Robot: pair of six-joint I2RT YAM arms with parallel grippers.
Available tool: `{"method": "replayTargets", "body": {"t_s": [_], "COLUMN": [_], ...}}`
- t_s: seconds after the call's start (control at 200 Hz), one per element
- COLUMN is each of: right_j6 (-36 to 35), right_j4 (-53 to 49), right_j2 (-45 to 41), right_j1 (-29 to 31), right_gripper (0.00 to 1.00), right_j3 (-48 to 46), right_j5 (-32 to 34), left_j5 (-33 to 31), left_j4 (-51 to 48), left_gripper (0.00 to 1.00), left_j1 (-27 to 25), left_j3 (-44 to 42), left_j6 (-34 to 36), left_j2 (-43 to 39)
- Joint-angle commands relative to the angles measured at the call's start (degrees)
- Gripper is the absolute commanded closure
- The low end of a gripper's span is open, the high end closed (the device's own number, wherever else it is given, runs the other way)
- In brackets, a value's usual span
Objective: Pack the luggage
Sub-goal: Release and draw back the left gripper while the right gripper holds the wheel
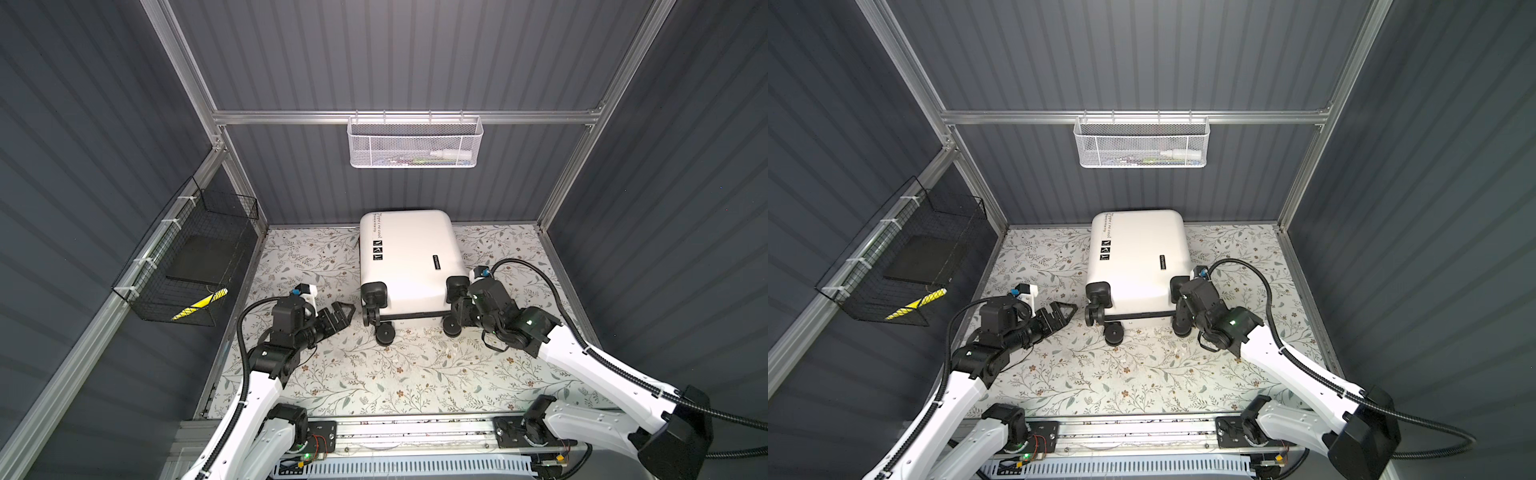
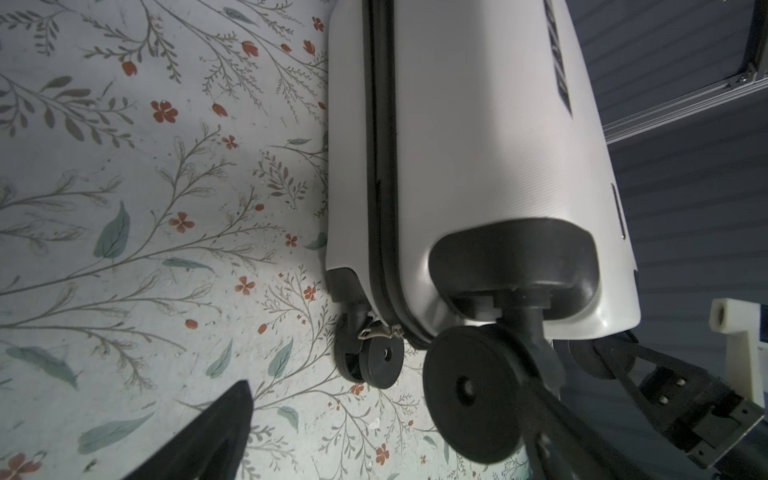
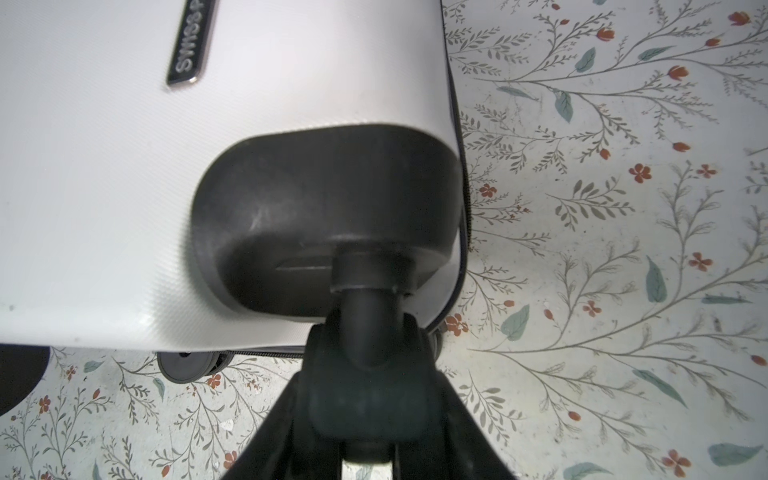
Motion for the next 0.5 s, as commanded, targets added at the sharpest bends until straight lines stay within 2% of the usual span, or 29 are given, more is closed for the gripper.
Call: {"method": "replayTargets", "body": {"t_s": [0.0,0.175,0.27,0.385,0.495], "right_j6": [-0.88,-1.09,-1.27,-1.70,-2.07], "right_j4": [-0.52,1.57,1.93,2.67,3.17], "right_j2": [-1.56,-2.75,-3.04,-3.34,-3.51], "right_j1": [-0.40,-0.59,-0.68,-0.82,-0.79], "right_gripper": [0.55,0.37,0.31,0.30,0.35], "right_j3": [-1.64,-3.85,-4.46,-5.52,-6.24], "right_j5": [-0.85,-1.78,-2.43,-2.81,-2.55], "left_j5": [-1.09,-1.27,-0.69,-2.74,-5.34], "left_j4": [-1.84,-2.74,-3.12,-4.89,-5.30], "left_gripper": [0.00,0.00,0.00,0.00,0.00], "left_j1": [-0.52,-0.87,-1.43,-2.81,-4.90], "left_j3": [-1.31,-2.37,-2.37,-2.92,-4.82], "left_j6": [-2.00,-3.25,-3.85,-5.72,-7.64], "left_j2": [-2.81,-5.05,-4.55,-4.69,-6.39]}}
